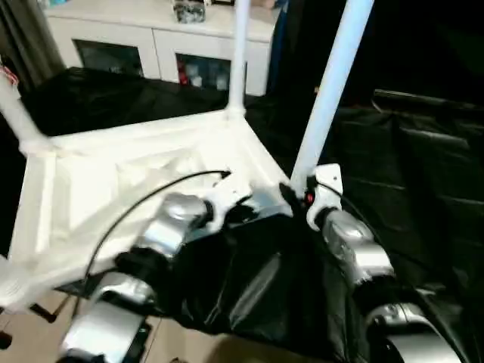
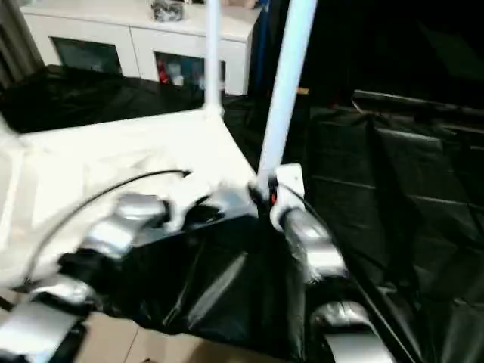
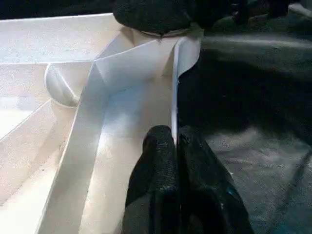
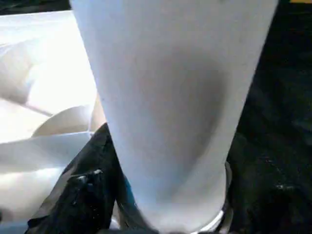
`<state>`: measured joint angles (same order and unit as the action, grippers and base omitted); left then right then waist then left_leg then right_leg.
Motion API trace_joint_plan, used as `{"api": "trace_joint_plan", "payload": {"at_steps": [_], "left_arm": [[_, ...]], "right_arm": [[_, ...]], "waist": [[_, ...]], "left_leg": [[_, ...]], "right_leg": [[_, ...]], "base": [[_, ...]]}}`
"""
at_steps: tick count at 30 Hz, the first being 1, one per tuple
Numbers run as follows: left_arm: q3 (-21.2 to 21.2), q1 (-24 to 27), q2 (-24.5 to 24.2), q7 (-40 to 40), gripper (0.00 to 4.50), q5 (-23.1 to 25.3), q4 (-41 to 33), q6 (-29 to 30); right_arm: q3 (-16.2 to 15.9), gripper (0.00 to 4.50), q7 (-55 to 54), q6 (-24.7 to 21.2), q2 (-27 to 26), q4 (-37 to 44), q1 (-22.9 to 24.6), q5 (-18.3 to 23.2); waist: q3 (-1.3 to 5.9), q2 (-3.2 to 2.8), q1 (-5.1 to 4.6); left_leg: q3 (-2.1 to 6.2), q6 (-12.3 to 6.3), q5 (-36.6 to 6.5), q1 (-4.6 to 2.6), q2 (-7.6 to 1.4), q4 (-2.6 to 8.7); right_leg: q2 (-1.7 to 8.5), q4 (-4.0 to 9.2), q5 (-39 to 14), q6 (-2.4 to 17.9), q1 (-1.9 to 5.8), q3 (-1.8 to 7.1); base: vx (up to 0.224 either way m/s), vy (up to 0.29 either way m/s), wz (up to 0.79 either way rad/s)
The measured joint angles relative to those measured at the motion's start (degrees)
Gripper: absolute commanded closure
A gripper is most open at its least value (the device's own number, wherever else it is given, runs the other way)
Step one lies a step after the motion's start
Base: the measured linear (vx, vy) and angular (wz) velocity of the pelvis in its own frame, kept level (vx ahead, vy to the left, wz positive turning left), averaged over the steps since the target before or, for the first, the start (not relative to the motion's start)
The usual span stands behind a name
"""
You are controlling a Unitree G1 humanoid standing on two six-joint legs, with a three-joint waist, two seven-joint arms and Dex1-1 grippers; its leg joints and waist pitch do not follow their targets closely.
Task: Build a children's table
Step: Rotate leg to tighten
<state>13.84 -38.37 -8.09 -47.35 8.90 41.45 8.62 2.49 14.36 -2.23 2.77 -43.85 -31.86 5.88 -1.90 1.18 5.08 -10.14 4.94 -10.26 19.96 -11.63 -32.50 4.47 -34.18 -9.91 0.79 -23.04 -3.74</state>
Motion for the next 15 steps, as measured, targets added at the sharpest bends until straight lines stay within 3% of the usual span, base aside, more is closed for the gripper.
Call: {"api": "trace_joint_plan", "payload": {"at_steps": [8,15], "left_arm": [[0.20,1.06,-1.64,-2.87,4.50,0.00,-1.63,-1.12],[0.65,3.88,-7.93,-13.91,4.50,-2.50,-4.21,-6.36]], "right_arm": [[-0.77,0.84,6.67,1.38,1.15,0.05,0.37,-1.30],[-8.35,0.75,26.43,3.64,8.76,3.65,3.21,-1.83]], "waist": [[0.01,-0.07,-0.20],[-0.07,-0.09,0.00]], "left_leg": [[-0.01,0.00,0.00,0.02,-0.03,0.28],[0.01,0.00,0.01,0.05,-0.10,0.26]], "right_leg": [[-0.02,0.01,-0.06,-0.03,-0.08,-0.05],[-0.06,0.00,-0.06,-0.04,-0.08,-0.12]], "base": [[0.000,0.000,0.00],[0.000,0.000,0.00]]}}
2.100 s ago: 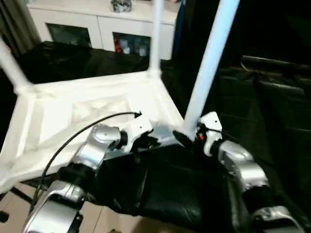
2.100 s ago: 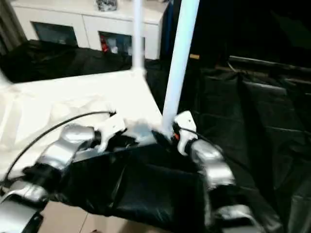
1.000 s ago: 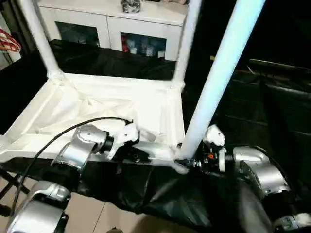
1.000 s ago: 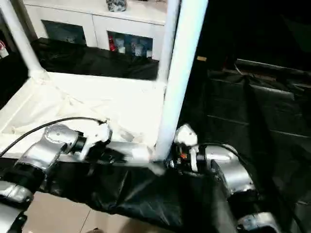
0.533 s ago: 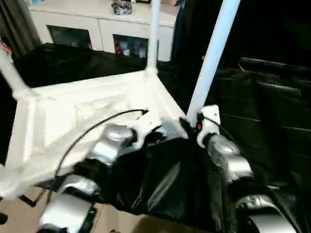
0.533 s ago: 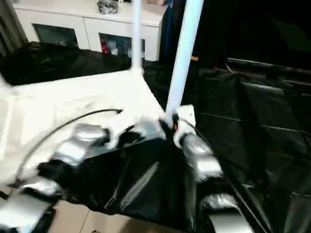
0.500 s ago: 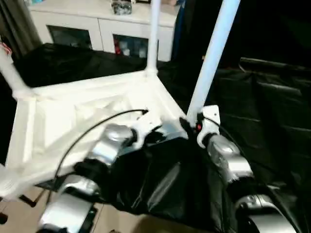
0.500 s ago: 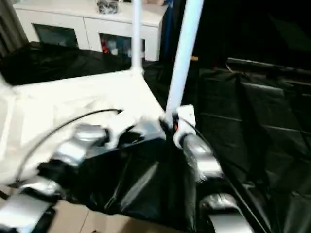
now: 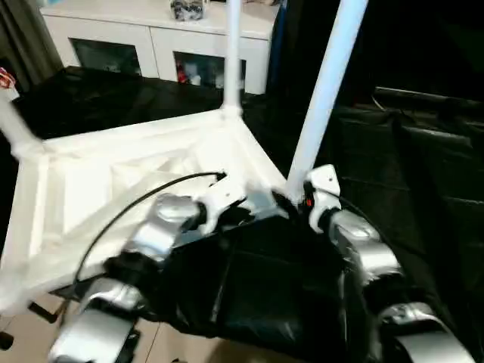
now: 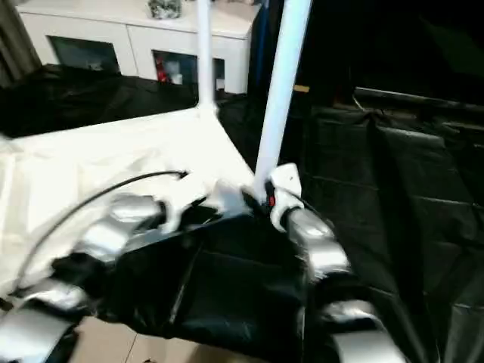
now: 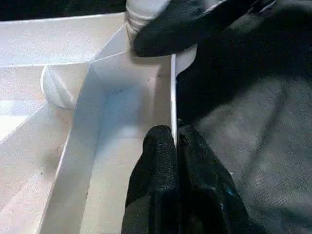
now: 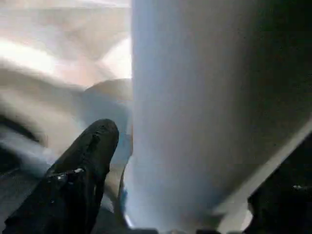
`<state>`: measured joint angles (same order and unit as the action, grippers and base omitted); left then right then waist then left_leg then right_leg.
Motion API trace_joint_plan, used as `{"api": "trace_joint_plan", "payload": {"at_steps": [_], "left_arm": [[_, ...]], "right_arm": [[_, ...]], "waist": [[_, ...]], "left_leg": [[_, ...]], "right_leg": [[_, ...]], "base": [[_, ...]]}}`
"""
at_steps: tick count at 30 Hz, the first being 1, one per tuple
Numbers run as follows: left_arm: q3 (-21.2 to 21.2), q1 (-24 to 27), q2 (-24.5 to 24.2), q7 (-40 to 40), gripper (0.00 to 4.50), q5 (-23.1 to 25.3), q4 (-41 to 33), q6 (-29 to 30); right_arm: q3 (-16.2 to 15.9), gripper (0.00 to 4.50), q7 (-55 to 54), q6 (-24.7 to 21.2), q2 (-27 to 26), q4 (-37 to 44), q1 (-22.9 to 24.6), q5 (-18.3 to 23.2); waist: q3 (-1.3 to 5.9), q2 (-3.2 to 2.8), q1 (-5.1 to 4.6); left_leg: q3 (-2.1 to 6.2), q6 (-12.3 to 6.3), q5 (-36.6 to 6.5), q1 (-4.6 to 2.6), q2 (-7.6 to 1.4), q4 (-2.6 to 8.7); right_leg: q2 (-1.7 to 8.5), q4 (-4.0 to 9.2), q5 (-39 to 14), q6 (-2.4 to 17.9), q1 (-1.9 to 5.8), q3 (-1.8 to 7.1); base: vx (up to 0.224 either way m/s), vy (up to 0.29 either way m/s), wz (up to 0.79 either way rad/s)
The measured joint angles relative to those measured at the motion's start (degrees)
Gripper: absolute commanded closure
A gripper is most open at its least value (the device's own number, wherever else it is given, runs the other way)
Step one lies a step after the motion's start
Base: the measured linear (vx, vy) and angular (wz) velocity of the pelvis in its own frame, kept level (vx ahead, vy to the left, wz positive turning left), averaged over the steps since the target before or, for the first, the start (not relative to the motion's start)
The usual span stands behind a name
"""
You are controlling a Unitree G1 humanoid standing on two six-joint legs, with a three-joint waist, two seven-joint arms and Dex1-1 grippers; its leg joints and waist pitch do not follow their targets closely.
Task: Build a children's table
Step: Rotate leg to tighten
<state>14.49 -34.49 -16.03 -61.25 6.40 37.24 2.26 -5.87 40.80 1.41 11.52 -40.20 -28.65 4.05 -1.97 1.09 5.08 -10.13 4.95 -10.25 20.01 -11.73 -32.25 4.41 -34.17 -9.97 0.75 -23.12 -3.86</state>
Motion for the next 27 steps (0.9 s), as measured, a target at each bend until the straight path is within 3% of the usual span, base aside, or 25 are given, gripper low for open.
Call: {"api": "trace_joint_plan", "payload": {"at_steps": [10,14,24,27], "left_arm": [[0.04,0.45,-4.46,-12.66,4.50,-3.28,0.01,-2.27],[0.41,0.51,-5.94,-17.17,4.50,-4.44,0.01,-2.84],[0.61,0.62,-7.47,-21.85,4.50,-5.10,0.07,-3.97],[0.63,0.63,-7.45,-22.01,4.50,-5.15,0.11,-4.01]], "right_arm": [[-3.84,0.75,22.09,-1.52,7.50,8.18,3.78,3.82],[-4.91,1.14,27.96,-3.59,8.96,11.00,4.76,5.35],[-6.26,1.83,31.04,-5.09,10.24,14.89,6.57,6.19],[-6.29,1.85,31.02,-5.56,10.32,15.49,6.97,6.36]], "waist": [[-0.14,0.17,0.80],[-0.17,0.21,1.35],[-0.25,0.31,1.71],[-0.26,0.33,1.76]], "left_leg": [[-0.02,0.00,0.00,0.05,-0.04,-0.09],[-0.03,-0.01,0.00,0.04,-0.05,-0.11],[-0.03,0.00,0.00,0.05,-0.07,-0.17],[-0.03,0.00,0.00,0.06,-0.07,-0.19]], "right_leg": [[0.00,0.02,0.01,0.03,-0.03,-0.01],[0.00,0.01,0.01,0.03,-0.05,-0.01],[0.01,0.03,0.00,0.02,-0.07,-0.02],[0.01,0.03,0.00,0.02,-0.07,-0.01]], "base": [[0.000,0.000,0.00],[0.000,0.000,0.00],[0.000,0.000,0.00],[0.000,0.000,0.00]]}}
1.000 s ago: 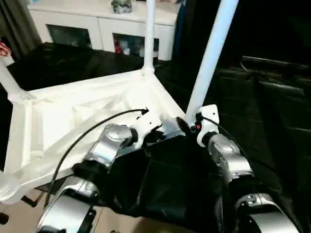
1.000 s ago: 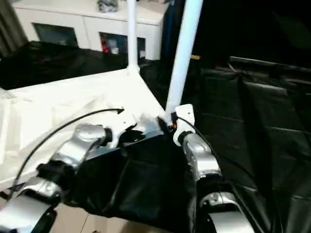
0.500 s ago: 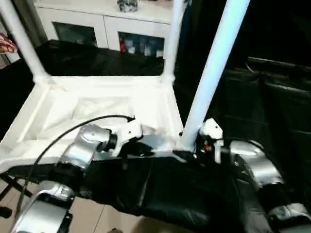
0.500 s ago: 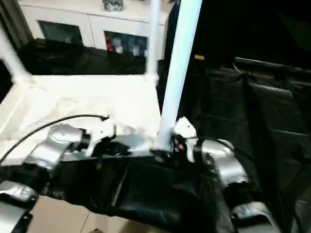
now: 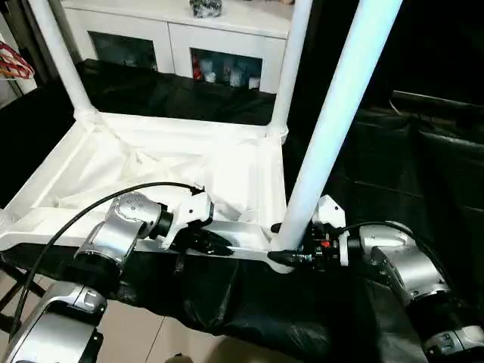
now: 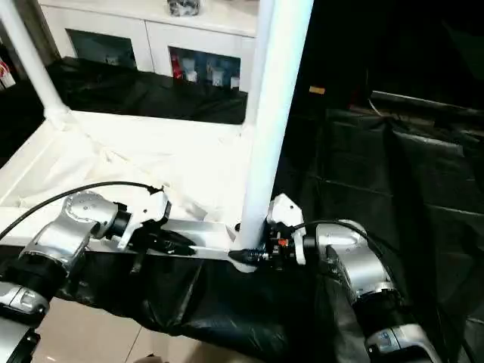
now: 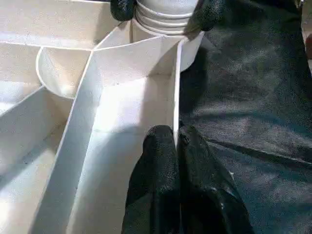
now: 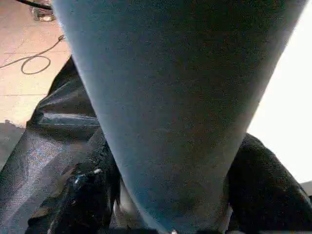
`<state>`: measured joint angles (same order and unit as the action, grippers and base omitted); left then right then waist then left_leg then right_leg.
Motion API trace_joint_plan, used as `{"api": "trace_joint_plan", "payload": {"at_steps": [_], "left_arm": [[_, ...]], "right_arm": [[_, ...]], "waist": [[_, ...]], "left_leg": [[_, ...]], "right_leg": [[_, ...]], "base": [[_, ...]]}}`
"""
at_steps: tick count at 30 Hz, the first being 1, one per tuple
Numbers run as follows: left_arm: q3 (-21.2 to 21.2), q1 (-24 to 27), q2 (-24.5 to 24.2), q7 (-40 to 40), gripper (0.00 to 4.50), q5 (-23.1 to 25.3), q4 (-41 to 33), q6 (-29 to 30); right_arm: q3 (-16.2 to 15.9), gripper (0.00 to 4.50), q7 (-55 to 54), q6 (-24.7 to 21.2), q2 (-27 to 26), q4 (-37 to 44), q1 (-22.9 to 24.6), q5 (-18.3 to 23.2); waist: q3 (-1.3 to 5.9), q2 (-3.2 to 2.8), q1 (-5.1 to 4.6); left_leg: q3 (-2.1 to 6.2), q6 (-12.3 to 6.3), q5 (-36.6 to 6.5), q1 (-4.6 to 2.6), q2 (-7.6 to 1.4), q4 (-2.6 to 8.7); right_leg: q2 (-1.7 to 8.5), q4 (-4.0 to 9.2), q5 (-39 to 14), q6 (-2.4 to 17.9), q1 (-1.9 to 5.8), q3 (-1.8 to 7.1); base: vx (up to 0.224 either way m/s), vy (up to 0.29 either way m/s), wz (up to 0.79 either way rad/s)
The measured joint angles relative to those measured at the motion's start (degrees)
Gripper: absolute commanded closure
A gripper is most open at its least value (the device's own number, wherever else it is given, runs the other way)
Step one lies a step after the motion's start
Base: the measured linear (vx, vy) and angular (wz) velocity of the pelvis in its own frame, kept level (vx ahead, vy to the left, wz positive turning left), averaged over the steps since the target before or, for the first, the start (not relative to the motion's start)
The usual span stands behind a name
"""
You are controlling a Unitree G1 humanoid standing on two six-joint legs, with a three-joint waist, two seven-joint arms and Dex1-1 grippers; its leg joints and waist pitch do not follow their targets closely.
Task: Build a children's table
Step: Rotate leg to tighten
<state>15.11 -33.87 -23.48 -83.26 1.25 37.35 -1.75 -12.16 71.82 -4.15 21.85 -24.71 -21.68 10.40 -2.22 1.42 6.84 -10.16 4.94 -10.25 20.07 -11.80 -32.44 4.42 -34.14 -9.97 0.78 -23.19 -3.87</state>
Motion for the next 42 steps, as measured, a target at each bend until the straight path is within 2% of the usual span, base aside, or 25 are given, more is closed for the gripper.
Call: {"api": "trace_joint_plan", "payload": {"at_steps": [5,8,13,18,21,22,23,25,27,29,32,34,37,39,42], "left_arm": [[-0.09,0.00,0.96,2.38,4.50,0.72,0.36,-0.12],[-0.81,-0.43,2.84,8.62,4.50,2.23,1.46,0.22],[-1.29,-2.25,6.75,18.90,4.50,4.85,2.99,4.12],[-1.44,-4.68,13.06,30.26,4.50,7.29,5.07,8.84],[-1.42,-5.33,15.27,34.08,4.50,7.80,5.96,9.40],[-1.37,-5.39,15.61,34.43,4.50,7.91,6.20,9.39],[-1.34,-5.39,15.71,34.56,4.50,7.95,6.22,9.28],[-1.35,-5.38,15.73,34.47,4.50,7.96,6.22,8.85],[-1.31,-5.29,15.64,33.99,4.50,7.99,6.16,8.48],[-1.11,-4.60,14.85,32.58,4.50,8.00,5.31,7.58],[-1.09,-3.69,13.53,29.72,4.50,7.59,4.15,6.57],[-1.01,-3.50,13.12,28.47,4.50,7.44,4.07,6.01],[-0.59,-2.94,11.95,25.70,4.50,6.98,3.45,4.66],[-0.15,-2.69,9.84,21.94,4.50,5.72,3.40,2.95],[-0.18,-2.46,7.76,17.41,4.50,4.68,3.42,1.16]], "right_arm": [[1.53,1.87,-3.01,0.26,-1.54,-0.36,0.91,-0.30],[4.60,1.87,-12.15,0.83,-4.79,-3.13,0.50,-1.62],[7.80,1.88,-30.61,0.35,-10.65,-9.47,-3.54,-3.49],[12.34,1.88,-50.52,-0.35,-16.78,-15.34,-7.80,-4.57],[13.93,1.88,-56.35,0.64,-18.39,-17.68,-9.42,-5.51],[13.96,1.88,-56.78,1.20,-18.45,-18.14,-9.55,-5.77],[13.96,1.53,-56.79,1.91,-18.43,-18.27,-9.53,-5.90],[13.96,1.18,-56.17,2.55,-18.27,-18.27,-9.40,-6.26],[13.96,1.10,-53.88,3.07,-17.81,-18.16,-9.08,-6.29],[13.79,0.74,-49.80,3.37,-16.62,-17.48,-8.30,-6.02],[12.62,0.61,-43.96,3.73,-14.91,-16.43,-7.33,-5.75],[12.15,0.29,-42.72,3.76,-14.49,-16.39,-7.33,-5.76],[10.01,0.29,-36.91,4.68,-12.09,-15.82,-6.76,-5.74],[7.58,0.29,-28.34,5.35,-8.30,-13.04,-4.91,-5.31],[6.28,0.29,-19.04,5.34,-5.49,-10.02,-3.24,-3.82]], "waist": [[0.00,0.00,0.19],[0.04,0.04,-0.46],[0.11,0.15,-1.80],[0.21,0.05,-1.87],[0.36,-0.23,-1.74],[0.43,-0.36,-1.72],[0.49,-0.48,-1.70],[0.49,-0.64,-1.64],[0.47,-0.69,-1.63],[0.46,-0.75,-1.71],[0.42,-0.83,-1.74],[0.42,-0.89,-1.74],[0.41,-0.91,-1.60],[0.38,-0.90,-1.47],[0.32,-0.79,-1.33]], "left_leg": [[0.00,0.00,0.00,-0.03,0.00,0.00],[-0.03,0.01,0.01,-0.09,0.02,-0.04],[0.02,0.02,0.01,-0.15,0.03,-0.04],[0.02,0.02,0.01,-0.14,0.07,-0.08],[0.01,0.02,0.01,-0.12,0.08,-0.08],[0.01,0.01,0.01,-0.11,0.10,-0.05],[0.01,0.01,0.00,-0.10,0.12,-0.01],[0.01,0.01,0.00,-0.07,0.13,0.10],[0.02,0.01,0.00,-0.06,0.12,0.12],[0.02,0.01,0.00,-0.04,0.12,0.11],[0.02,0.01,0.00,-0.04,0.10,0.16],[0.02,0.01,0.00,-0.05,0.09,0.16],[0.02,0.01,0.01,-0.05,0.08,0.12],[0.02,0.00,0.00,-0.03,0.07,0.12],[0.03,0.00,0.01,0.01,0.02,0.11]], "right_leg": [[0.00,-0.01,0.00,0.00,0.04,0.02],[0.01,-0.05,-0.04,-0.09,0.22,0.08],[0.01,-0.01,-0.19,-0.33,0.22,0.06],[0.01,0.01,-0.16,-0.30,0.27,0.12],[0.01,0.01,-0.14,-0.28,0.27,0.14],[0.02,0.01,-0.12,-0.25,0.28,0.15],[0.02,0.01,-0.04,-0.11,0.28,0.17],[0.03,0.02,-0.04,-0.12,0.26,0.16],[0.03,0.02,-0.05,-0.12,0.25,0.14],[0.03,0.04,-0.05,-0.12,0.25,0.14],[0.02,0.04,-0.05,-0.13,0.22,0.11],[0.02,0.02,-0.05,-0.12,0.22,0.10],[0.02,0.03,-0.05,-0.13,0.22,0.09],[0.02,0.07,-0.07,-0.15,0.20,0.09],[0.01,0.08,-0.07,-0.15,0.15,0.02]], "base": [[0.000,0.000,0.00],[0.000,0.000,0.00],[0.000,0.000,0.00],[0.000,0.000,0.00],[0.000,0.000,0.00],[0.000,0.000,0.00],[0.000,0.000,0.00],[0.000,0.000,0.00],[0.000,0.000,0.00],[0.000,0.000,0.00],[0.000,0.000,0.00],[0.000,0.000,0.00],[0.000,0.000,0.00],[0.000,0.000,0.00],[0.000,0.000,0.00]]}}
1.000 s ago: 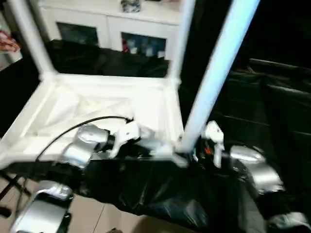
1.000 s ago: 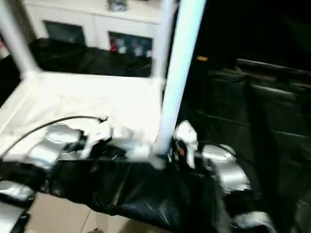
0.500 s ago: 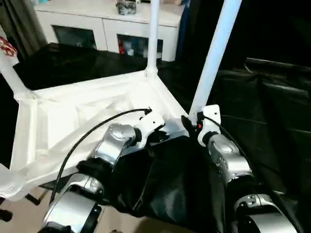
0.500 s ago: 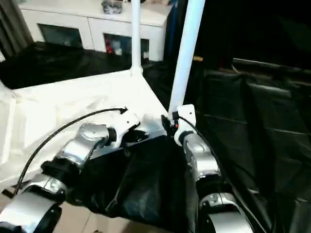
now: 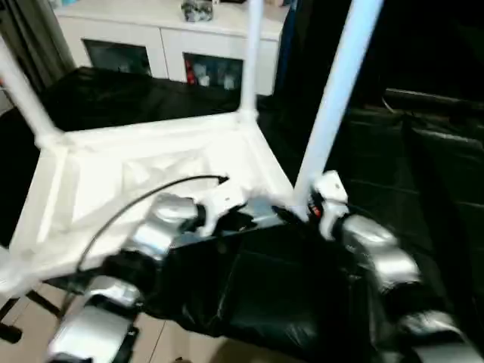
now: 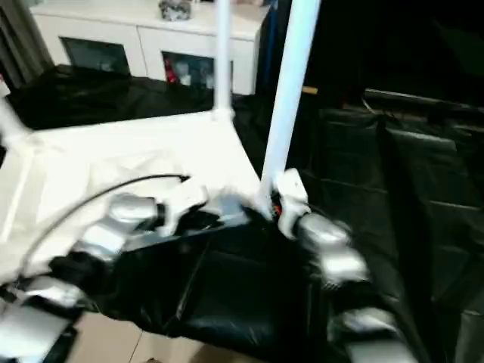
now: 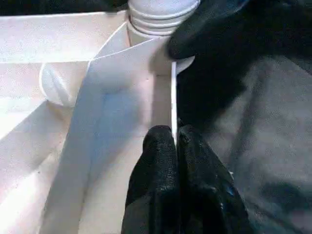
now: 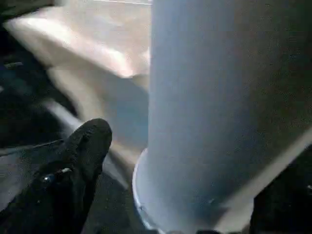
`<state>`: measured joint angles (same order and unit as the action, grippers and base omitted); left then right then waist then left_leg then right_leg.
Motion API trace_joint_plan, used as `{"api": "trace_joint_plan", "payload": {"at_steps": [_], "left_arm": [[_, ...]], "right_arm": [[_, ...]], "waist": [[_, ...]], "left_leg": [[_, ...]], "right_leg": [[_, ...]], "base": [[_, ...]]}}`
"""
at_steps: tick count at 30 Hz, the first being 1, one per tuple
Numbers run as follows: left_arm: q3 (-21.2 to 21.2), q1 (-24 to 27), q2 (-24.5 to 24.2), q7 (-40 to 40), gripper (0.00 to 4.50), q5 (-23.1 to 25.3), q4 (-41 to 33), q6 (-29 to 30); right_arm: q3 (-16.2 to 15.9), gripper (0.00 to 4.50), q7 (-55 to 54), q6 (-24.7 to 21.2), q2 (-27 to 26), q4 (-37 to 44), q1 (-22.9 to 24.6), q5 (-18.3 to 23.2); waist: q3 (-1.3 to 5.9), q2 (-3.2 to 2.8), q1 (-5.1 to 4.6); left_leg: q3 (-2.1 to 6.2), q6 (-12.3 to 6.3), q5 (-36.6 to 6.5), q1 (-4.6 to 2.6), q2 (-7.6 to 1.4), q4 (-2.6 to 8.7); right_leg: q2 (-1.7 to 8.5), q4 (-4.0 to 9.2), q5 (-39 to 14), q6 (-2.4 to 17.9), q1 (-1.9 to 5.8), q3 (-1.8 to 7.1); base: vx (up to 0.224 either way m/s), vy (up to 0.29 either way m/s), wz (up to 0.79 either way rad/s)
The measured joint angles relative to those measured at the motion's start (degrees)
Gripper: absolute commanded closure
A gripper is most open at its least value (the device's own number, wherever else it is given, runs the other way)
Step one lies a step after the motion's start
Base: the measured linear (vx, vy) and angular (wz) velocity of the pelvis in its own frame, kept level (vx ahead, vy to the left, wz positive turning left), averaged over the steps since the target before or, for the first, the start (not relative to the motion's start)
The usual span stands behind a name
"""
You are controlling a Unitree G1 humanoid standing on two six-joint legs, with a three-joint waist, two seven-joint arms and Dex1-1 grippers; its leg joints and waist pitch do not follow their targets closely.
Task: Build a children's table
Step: Rotate leg to tighten
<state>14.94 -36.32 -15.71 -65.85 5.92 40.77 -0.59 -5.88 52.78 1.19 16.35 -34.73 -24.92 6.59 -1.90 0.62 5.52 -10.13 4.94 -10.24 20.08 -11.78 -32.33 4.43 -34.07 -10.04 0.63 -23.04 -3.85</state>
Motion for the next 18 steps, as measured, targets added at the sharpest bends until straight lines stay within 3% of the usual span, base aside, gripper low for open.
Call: {"api": "trace_joint_plan", "payload": {"at_steps": [4,9,11,18], "left_arm": [[-0.09,0.18,-1.95,-5.18,4.50,-1.28,0.00,-1.38],[0.18,0.42,-4.12,-10.77,4.50,-2.69,0.00,-2.65],[0.26,0.42,-4.72,-12.04,4.50,-2.83,0.00,-3.25],[0.58,0.53,-6.71,-15.96,4.50,-3.78,0.09,-4.43]], "right_arm": [[-1.60,0.29,8.27,-0.80,2.50,2.64,1.07,1.36],[-3.56,0.65,15.11,-1.91,4.63,5.49,2.19,3.14],[-3.82,1.02,16.68,-2.88,5.12,6.36,2.38,3.59],[-5.11,1.42,19.83,-4.65,6.05,8.74,2.88,4.19]], "waist": [[-0.07,0.09,0.27],[-0.29,0.24,0.77],[-0.35,0.34,0.93],[-0.45,0.50,1.15]], "left_leg": [[-0.04,-0.01,-0.01,0.01,-0.02,-0.03],[-0.05,-0.01,-0.01,0.01,-0.04,-0.02],[-0.05,-0.01,0.00,0.01,-0.04,-0.03],[-0.06,0.00,-0.01,0.04,-0.04,-0.02]], "right_leg": [[0.00,0.00,0.00,0.01,-0.06,0.01],[0.00,-0.02,-0.01,0.02,-0.09,0.00],[0.00,-0.02,-0.01,0.02,-0.10,0.00],[0.00,0.00,-0.01,0.03,-0.12,0.00]], "base": [[0.000,0.000,0.00],[0.000,0.000,0.00],[0.000,0.000,0.00],[0.000,0.000,0.00]]}}
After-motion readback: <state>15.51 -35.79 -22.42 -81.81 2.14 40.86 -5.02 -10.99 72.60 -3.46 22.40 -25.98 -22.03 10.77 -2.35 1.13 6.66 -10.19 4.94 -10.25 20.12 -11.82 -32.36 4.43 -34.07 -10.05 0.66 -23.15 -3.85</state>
